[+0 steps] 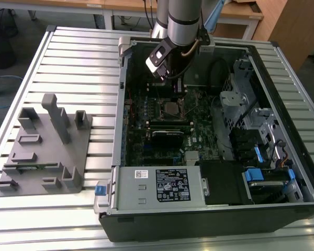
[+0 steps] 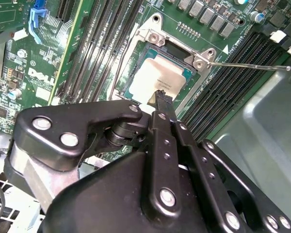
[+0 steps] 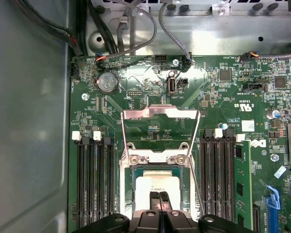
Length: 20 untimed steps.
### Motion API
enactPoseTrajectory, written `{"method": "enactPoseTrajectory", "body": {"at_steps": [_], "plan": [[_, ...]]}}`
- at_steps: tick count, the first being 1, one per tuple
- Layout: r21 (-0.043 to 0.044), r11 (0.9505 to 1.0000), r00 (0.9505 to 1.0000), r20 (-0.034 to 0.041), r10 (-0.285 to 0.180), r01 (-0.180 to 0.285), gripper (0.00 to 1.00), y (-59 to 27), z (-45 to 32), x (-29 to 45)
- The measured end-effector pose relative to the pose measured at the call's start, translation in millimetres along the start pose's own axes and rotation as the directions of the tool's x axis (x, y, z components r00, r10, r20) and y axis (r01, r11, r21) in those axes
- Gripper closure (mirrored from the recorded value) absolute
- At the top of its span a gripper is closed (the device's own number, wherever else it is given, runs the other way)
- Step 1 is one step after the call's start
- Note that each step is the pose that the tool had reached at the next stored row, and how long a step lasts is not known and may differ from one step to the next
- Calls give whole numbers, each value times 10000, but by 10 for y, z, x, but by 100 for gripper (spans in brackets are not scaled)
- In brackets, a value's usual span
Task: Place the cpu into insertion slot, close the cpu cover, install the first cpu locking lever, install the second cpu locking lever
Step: 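Close the cpu cover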
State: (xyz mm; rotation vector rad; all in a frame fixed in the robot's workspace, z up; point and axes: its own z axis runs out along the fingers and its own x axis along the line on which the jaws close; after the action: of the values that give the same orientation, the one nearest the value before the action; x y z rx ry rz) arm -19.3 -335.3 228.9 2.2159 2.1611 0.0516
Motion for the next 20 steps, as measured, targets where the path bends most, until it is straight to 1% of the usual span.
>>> {"method": "enactPoseTrajectory", "body": {"at_steps": [14, 20], "plan": [[1, 10000, 10000, 2, -1, 1, 89, 0, -6, 0], [0, 10000, 10000, 2, 0, 0, 89, 3, -49, -1]]}}
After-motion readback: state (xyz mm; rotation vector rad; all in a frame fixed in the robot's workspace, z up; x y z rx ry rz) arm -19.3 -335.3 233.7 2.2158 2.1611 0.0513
